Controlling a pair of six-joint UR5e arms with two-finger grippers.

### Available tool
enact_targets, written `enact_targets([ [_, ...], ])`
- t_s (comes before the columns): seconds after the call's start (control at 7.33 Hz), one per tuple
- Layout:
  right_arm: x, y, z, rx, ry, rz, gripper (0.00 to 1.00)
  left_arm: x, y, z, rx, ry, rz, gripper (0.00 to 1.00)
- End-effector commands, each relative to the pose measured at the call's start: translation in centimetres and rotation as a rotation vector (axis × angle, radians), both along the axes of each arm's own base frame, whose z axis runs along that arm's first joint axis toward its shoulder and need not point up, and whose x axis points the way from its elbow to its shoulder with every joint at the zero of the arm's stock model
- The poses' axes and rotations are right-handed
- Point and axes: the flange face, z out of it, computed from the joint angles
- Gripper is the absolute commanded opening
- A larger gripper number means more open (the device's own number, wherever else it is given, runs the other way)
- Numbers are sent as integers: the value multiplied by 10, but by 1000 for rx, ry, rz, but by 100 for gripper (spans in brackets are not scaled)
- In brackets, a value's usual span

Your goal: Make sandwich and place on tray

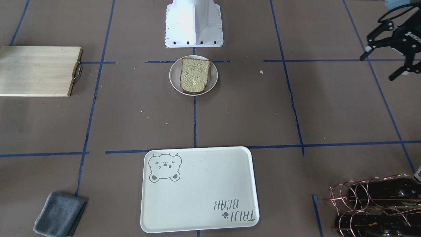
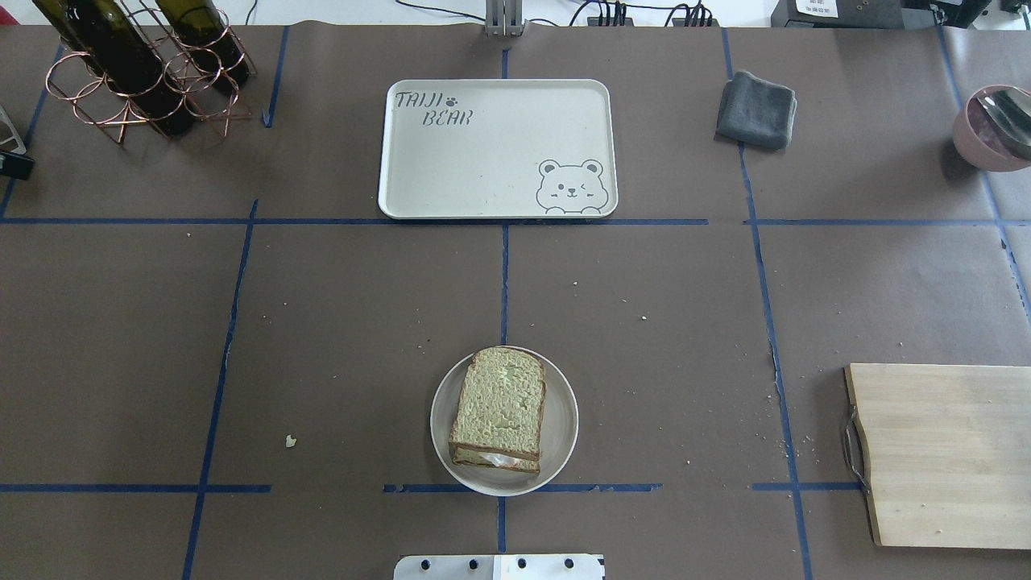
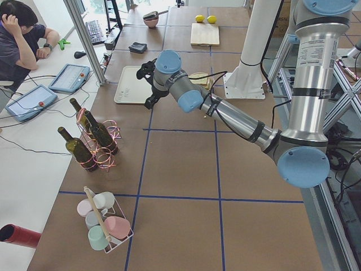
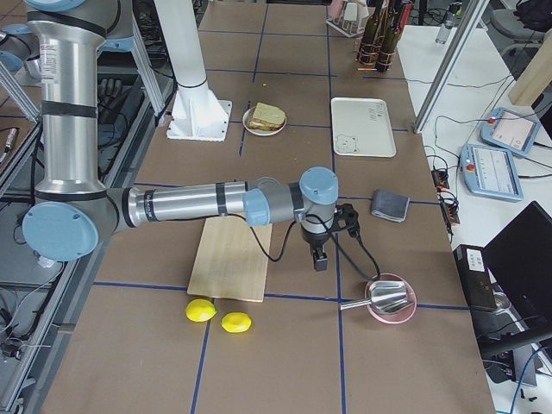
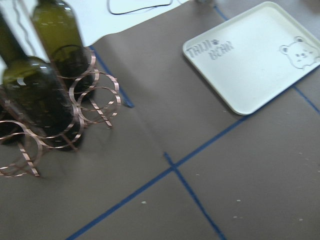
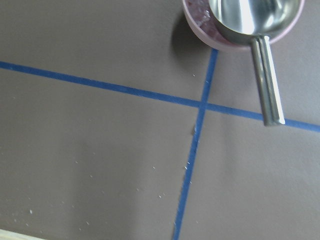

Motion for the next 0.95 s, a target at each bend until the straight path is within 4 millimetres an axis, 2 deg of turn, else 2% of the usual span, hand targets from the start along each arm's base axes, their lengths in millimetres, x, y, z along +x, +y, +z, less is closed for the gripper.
enact_targets([
  [0.0,32,39,32,-22,10,6,100,104,33,-37,-153,20,-21,100],
  [0.14,39,56,44,-48,9,25,100,154,46,-58,-244,49,-42,100],
  [0.27,45,65,47,-57,8,40,100,209,72,-72,-369,73,-63,100],
  [0.41,46,74,52,-70,12,43,100,263,101,-78,-435,72,-87,100],
  [0.55,47,75,53,-69,24,44,100,312,118,-86,-525,91,-135,93],
  [0.68,47,76,54,-69,27,44,100,356,125,-91,-648,101,-166,71],
  [0.82,47,76,54,-66,28,43,100,386,128,-88,-700,85,-184,59],
])
